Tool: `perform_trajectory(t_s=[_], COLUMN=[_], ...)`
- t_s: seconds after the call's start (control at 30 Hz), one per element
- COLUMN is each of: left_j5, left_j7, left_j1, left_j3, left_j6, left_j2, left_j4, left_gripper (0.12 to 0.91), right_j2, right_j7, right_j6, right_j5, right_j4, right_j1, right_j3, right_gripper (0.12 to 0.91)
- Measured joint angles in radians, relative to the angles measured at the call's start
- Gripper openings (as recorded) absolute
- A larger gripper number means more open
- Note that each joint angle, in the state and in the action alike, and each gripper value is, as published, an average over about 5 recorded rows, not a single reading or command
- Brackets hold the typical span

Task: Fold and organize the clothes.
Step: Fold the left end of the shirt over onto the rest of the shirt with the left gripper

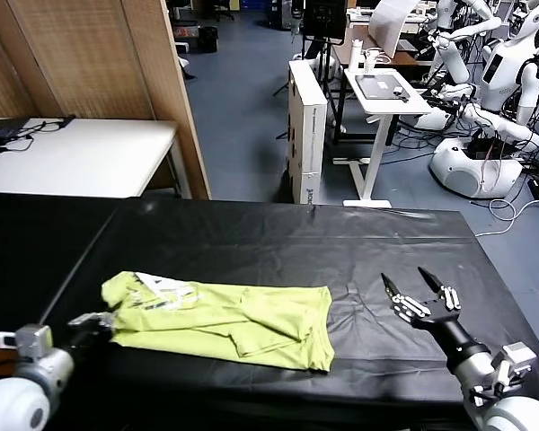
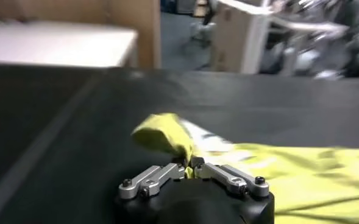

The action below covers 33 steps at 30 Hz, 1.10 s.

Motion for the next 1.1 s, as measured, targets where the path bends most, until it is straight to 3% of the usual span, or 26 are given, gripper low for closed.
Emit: perform_trajectory(t_s=[0.17, 0.5, 0.8, 1.1], left_j5=[-0.062, -0.059, -0.02, 0.029], left_j7=[-0.033, -0.084, -0.099, -0.095], left_j1=[-0.047, -0.152, -0.19, -0.193], left_j3=[0.154, 0.412, 0.528, 0.584], left_j6=[0.019, 0.026, 0.04, 0.04], left_j2=[-0.085, -0.228, -0.325, -0.392], left_j4=[-0.008, 0.041, 0.064, 0.091], left_gripper=[0.183, 0.183, 0.183, 0.183], right_j2=[0.025, 0.073, 0.075, 0.076], right_j7=[-0.01, -0.012, -0.01, -0.01], right_j6=[0.011, 0.015, 0.012, 0.01], right_j5=[-0.045, -0.108, -0.114, -0.121], right_j4=[-0.003, -0.004, -0.012, -0.022], right_j1=[-0.036, -0.072, -0.063, -0.059], right_j3=[0.018, 0.017, 0.004, -0.013], right_gripper=[0.907, 0.907, 0.907, 0.907])
